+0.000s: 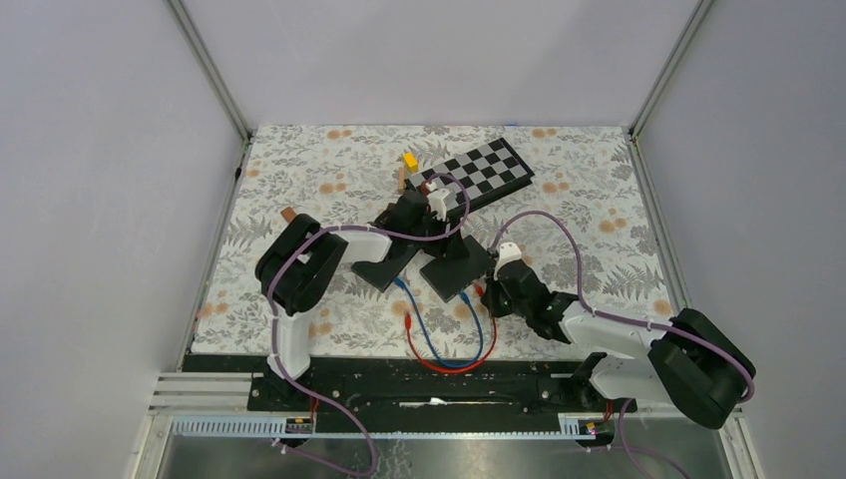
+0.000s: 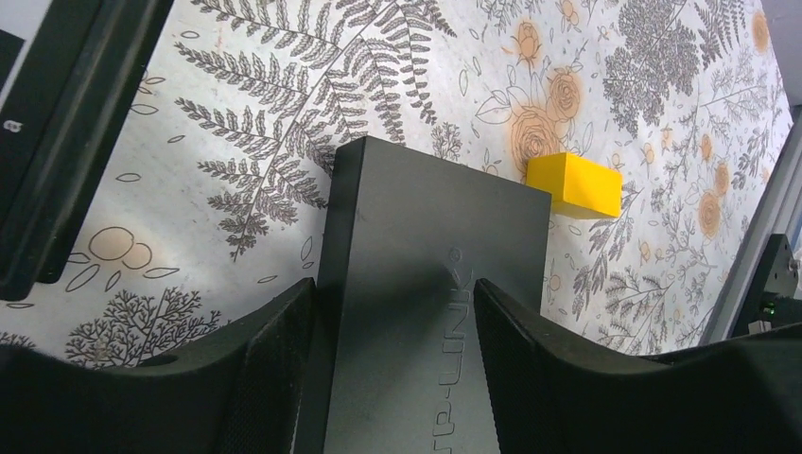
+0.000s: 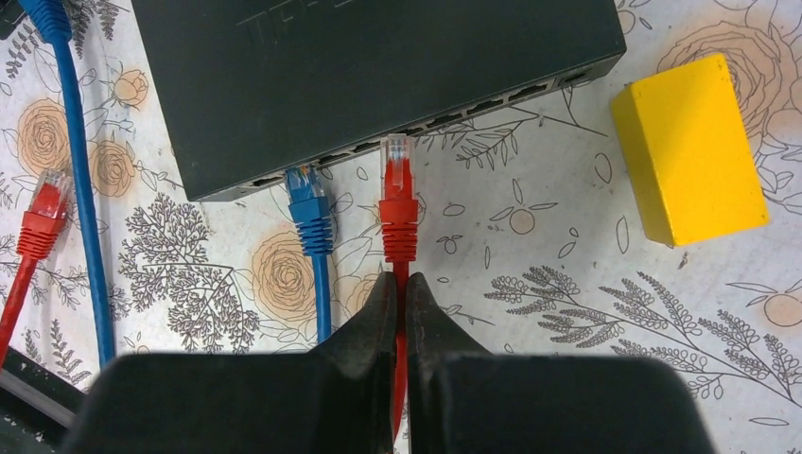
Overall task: Insert the plug into the switch port
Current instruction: Insert the connector into the switch port.
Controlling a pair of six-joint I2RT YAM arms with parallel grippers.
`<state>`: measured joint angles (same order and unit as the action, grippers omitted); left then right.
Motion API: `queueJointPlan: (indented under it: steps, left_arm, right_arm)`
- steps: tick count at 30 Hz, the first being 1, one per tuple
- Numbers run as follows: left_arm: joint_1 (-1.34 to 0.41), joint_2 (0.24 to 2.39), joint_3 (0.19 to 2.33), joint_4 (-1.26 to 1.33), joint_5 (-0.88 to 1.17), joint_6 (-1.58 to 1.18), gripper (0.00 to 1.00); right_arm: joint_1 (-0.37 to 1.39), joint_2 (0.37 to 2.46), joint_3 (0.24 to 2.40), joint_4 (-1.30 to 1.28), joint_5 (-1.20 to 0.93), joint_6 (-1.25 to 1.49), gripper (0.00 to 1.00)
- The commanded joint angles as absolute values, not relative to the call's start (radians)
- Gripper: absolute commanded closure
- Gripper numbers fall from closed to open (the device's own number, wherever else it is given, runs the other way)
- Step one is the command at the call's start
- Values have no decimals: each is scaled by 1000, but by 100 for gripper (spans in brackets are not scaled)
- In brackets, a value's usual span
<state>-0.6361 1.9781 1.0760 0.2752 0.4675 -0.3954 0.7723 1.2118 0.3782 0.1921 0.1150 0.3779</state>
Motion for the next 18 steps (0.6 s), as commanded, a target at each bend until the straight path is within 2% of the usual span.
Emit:
queueJointPlan:
  steps: [1,6,18]
  left_arm:
    - [-657,1996,1109,283,573,-362,38]
    - [-660,2002,1117,273,580,-349,41]
    - [-660,2008,1122,264,574,-343,41]
  right_arm:
    - [769,1176,371,234,139,421,100]
    - [769,1170,365,232,121,430,100]
    - [769,1197,367,236,107,432,100]
